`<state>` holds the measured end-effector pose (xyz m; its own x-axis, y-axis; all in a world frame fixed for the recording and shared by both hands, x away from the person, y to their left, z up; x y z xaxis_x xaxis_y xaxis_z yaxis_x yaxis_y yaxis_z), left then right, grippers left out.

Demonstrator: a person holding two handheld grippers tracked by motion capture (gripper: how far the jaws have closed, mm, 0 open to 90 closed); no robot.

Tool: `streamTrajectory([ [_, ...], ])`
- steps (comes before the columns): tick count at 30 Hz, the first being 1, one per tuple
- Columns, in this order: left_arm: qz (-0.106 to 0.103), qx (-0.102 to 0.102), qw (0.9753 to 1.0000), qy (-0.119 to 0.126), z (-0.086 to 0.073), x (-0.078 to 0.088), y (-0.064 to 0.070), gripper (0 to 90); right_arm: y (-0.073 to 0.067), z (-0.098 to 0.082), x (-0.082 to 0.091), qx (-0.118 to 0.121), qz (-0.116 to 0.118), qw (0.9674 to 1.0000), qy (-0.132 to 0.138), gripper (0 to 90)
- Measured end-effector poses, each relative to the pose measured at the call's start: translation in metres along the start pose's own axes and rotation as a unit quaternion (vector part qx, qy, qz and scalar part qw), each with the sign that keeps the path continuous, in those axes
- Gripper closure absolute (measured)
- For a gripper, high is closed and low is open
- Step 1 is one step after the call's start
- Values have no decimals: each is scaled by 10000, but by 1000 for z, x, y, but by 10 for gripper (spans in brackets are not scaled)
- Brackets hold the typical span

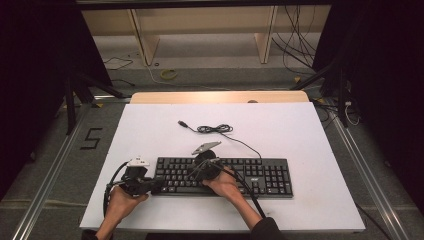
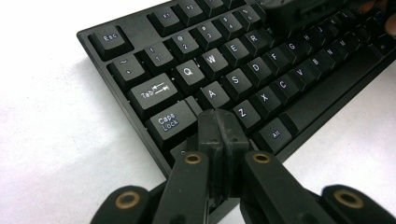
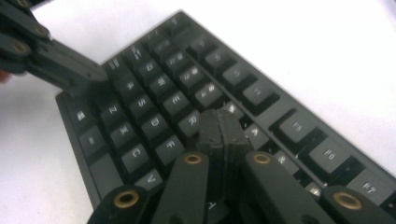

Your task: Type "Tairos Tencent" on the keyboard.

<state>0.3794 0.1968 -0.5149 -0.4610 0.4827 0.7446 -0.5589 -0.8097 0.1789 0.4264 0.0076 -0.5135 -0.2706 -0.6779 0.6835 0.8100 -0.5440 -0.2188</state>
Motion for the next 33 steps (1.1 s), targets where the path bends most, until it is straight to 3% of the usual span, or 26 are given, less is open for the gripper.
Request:
streamTrajectory([
  [4,73,-70,9999,2,0,0,2,892,-1,-2,-2,8,-63,10000,-23,900],
  [13,-6,-34,9999,149,1,2,2,883,-1,0,3,-139,31,9999,85,898],
  [21,-134,-53,9982,587,8,8,8,719,-1,4,20,-158,85,9990,399,799],
  [26,-153,-6,9974,698,11,8,10,577,-1,3,26,-181,190,9985,488,690],
  [33,-138,31,9962,857,13,9,10,449,-2,3,37,-203,214,9977,611,562],
])
Point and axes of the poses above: each handheld gripper's, and its own axes: x roughly backward along the jaws, z roughly out of its top, y roughly to its right, the point moved 5 cm from there along -x, roughly forward along the jaws, and after that the axes turned 4 degrees about z, right-handed, at the moved point
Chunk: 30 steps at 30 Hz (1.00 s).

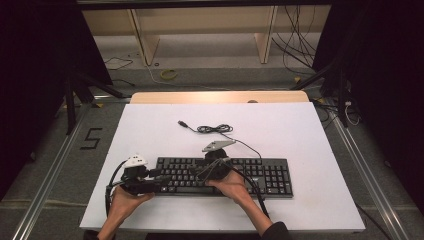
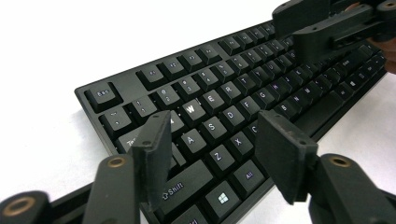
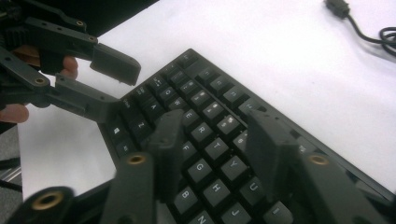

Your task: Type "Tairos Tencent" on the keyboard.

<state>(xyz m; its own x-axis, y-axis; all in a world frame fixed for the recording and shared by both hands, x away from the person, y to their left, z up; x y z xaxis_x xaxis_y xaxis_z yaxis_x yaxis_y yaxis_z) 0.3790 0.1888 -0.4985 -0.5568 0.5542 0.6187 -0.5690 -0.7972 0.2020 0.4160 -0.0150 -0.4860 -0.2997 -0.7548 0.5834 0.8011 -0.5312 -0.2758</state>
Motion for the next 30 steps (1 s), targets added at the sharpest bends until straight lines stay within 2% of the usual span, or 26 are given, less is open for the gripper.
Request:
streamTrajectory([
  [14,-104,128,9997,177,3,-1,-1,338,2,-2,18,-116,28,9996,244,452],
  [30,-98,157,9997,185,7,-3,-3,313,0,-7,25,-91,15,9996,249,406],
])
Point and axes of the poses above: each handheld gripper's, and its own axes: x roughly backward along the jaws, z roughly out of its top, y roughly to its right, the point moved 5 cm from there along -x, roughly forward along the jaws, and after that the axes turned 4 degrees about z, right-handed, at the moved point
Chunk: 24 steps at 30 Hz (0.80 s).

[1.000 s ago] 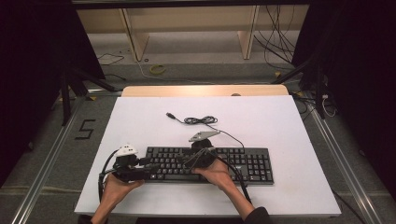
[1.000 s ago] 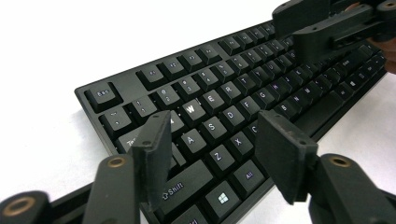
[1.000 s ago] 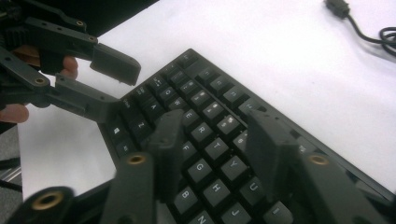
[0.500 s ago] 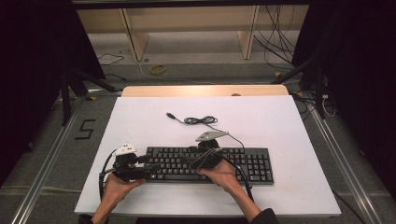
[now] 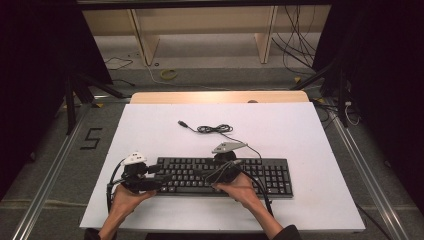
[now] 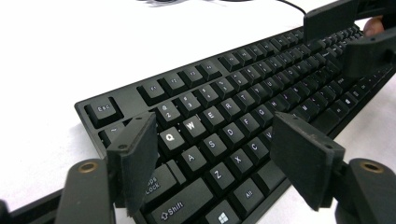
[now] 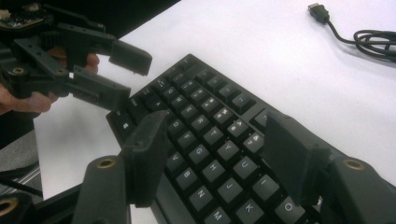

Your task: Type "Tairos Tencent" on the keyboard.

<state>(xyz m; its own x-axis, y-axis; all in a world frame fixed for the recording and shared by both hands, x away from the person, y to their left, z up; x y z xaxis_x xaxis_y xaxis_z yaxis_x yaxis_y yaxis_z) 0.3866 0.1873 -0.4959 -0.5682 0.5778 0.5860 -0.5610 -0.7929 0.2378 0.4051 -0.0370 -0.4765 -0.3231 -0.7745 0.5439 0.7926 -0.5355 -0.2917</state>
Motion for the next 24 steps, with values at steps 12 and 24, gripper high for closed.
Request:
streamTrajectory([
  [12,-17,-38,10000,-88,11,-10,-1,322,-2,-6,6,-82,76,9999,29,366],
  [24,-30,-191,9986,-502,16,-26,5,521,-4,-12,7,-82,88,9999,2,343],
])
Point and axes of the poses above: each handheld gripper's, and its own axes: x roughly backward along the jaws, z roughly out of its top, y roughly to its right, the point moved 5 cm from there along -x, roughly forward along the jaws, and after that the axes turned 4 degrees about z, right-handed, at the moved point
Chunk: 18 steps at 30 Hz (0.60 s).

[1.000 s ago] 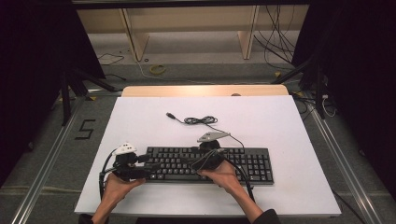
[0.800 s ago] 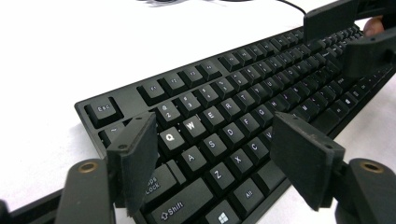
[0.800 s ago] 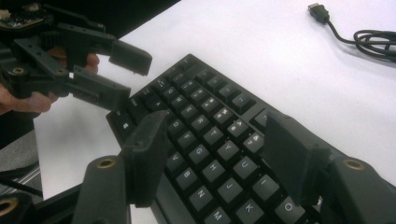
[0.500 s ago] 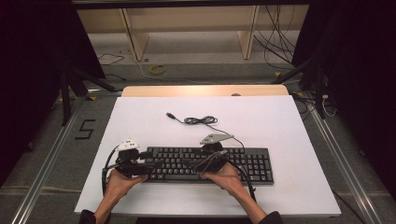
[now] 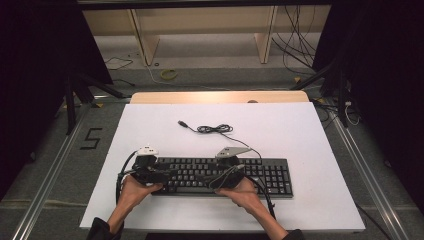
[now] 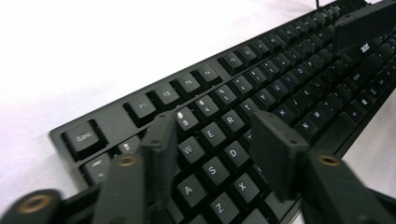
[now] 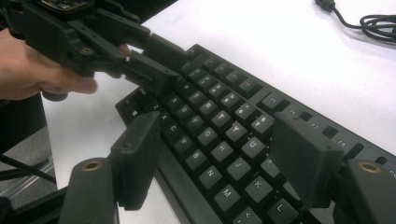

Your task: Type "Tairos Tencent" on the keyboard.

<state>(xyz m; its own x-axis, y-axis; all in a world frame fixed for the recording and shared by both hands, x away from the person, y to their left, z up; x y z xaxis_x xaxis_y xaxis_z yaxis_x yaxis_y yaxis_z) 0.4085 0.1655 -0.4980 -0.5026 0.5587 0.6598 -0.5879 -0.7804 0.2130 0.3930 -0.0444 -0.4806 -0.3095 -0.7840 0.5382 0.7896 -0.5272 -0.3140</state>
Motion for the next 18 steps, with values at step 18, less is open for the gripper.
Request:
streamTrajectory([
  [18,33,-345,9983,-476,6,-19,7,862,-3,-8,10,53,15,10000,48,341],
])
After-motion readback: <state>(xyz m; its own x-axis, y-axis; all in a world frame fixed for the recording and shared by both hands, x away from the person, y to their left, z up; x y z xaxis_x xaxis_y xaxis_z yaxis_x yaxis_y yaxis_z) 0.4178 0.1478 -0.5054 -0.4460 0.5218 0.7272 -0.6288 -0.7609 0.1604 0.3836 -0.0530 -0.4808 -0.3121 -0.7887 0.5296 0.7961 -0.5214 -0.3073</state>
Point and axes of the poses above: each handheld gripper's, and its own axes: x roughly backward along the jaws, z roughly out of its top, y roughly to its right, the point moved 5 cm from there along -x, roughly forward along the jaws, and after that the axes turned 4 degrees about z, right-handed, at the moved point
